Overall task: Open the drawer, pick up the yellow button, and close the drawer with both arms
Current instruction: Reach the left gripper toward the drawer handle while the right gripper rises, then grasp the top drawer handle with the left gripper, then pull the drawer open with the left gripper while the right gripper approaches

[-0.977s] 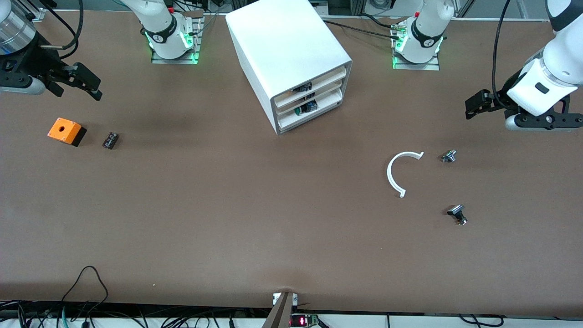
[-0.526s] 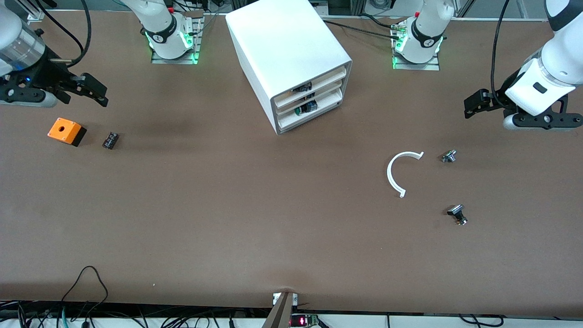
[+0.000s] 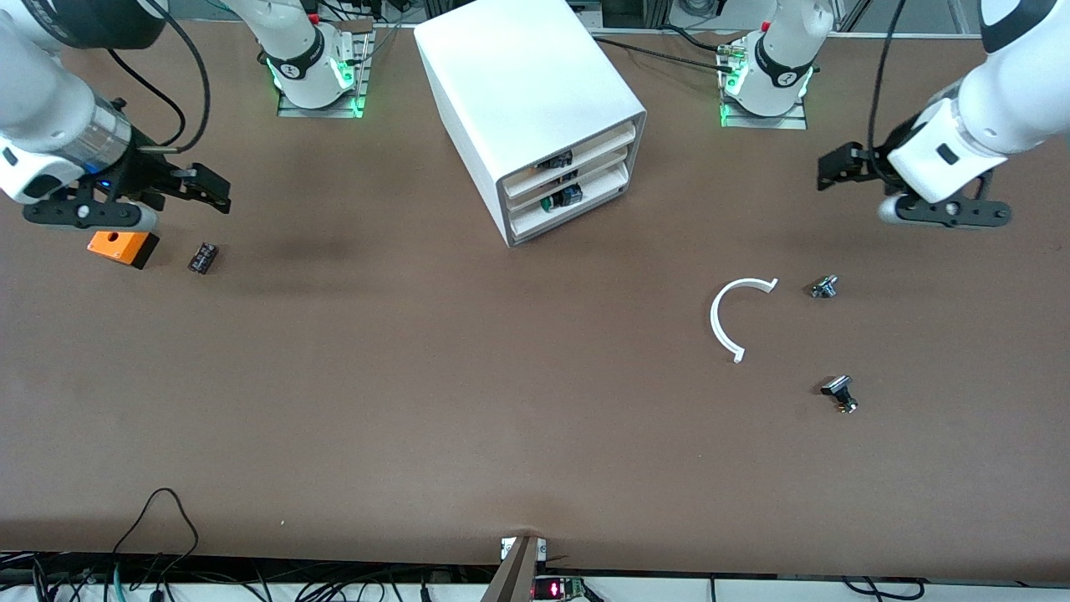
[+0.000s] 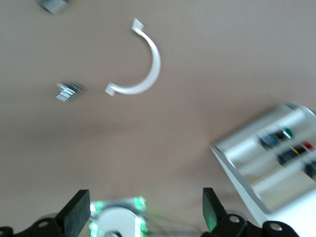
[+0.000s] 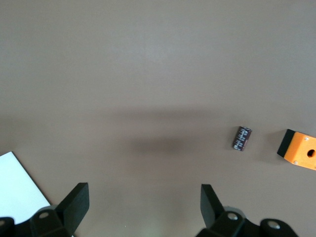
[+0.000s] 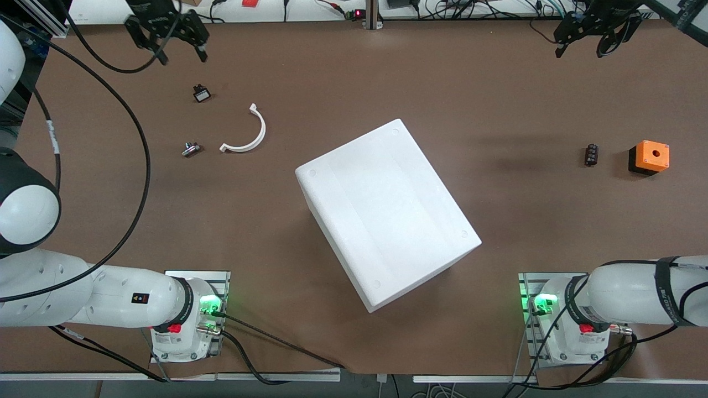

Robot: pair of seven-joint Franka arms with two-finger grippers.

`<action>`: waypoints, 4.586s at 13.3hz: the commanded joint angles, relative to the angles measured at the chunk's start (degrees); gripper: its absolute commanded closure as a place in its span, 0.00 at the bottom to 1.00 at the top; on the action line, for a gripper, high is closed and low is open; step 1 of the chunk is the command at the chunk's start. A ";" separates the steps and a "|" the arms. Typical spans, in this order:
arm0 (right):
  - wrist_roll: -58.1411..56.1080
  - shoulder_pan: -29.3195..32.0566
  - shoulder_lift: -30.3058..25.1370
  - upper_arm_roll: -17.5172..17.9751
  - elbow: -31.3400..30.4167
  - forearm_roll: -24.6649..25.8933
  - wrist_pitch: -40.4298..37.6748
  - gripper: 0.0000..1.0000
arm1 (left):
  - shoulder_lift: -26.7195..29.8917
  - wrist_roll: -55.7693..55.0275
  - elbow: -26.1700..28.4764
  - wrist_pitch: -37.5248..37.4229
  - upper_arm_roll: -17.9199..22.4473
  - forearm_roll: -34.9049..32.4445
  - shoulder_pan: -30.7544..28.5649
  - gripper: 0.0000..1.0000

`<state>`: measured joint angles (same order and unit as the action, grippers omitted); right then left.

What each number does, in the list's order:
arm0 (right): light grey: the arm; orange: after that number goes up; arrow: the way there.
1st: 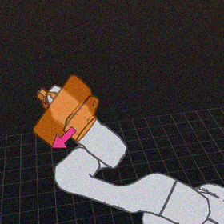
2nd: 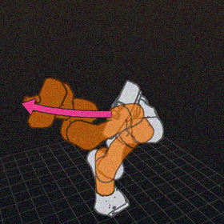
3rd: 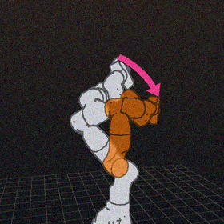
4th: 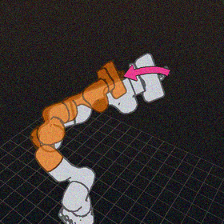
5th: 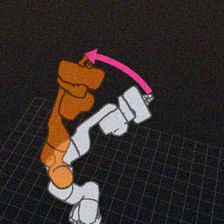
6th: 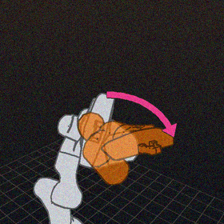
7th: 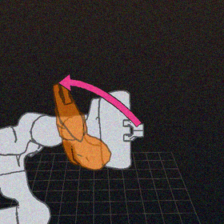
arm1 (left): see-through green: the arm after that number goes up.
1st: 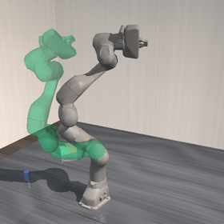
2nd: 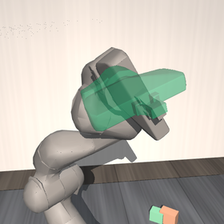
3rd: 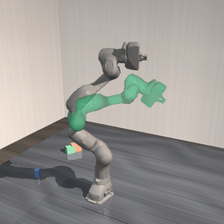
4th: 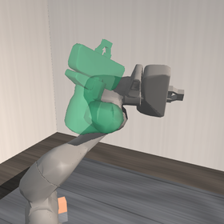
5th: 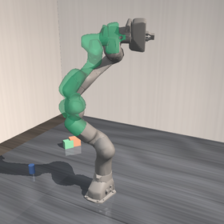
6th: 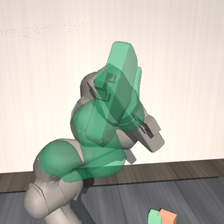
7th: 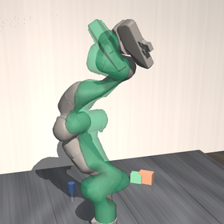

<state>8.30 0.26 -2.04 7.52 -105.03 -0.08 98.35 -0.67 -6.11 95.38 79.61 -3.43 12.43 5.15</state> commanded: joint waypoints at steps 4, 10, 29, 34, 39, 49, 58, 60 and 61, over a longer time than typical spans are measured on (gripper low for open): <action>0.23 -1.14 5.55 -0.05 0.97 -0.45 4.03 0.00 | -4.77 1.45 -1.43 -3.76 -0.17 15.75 3.46 0.00; 8.30 -4.57 10.64 -0.05 3.16 -0.19 6.50 0.00 | -13.91 27.08 1.99 2.29 -2.63 27.98 4.87 0.00; 33.44 -17.13 16.71 -0.05 15.12 -0.27 5.27 0.00 | -11.99 40.64 20.36 19.79 -11.68 34.23 4.52 0.00; 35.03 -18.37 17.15 -0.05 15.12 -0.27 5.80 0.00 | -11.55 45.39 24.07 24.80 -12.82 36.53 4.96 0.51; 40.38 -20.30 17.51 -0.05 15.21 -0.19 5.80 0.00 | -11.81 45.48 24.77 24.63 -15.02 40.21 4.96 0.56; 53.65 -23.91 24.35 0.04 26.18 -0.45 5.53 0.00 | -11.72 45.92 27.23 25.43 -17.48 42.68 4.44 1.00; 64.47 -26.19 30.60 0.04 35.42 -0.27 9.48 0.00 | -19.97 45.92 14.69 21.13 -16.96 31.36 -3.29 1.00; 66.75 -27.07 31.13 -0.05 35.51 -0.19 11.33 0.00 | -23.31 46.01 10.73 20.68 -16.96 29.51 -4.88 1.00; 68.68 -27.59 31.56 -0.13 35.51 -0.19 12.64 0.00 | -24.80 46.01 8.62 20.68 -16.96 28.45 -5.32 1.00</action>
<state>73.66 -26.12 27.82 7.77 -71.82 -0.11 109.74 -20.99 40.83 110.21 101.11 -20.15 44.44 1.15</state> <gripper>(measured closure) 0.000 0.850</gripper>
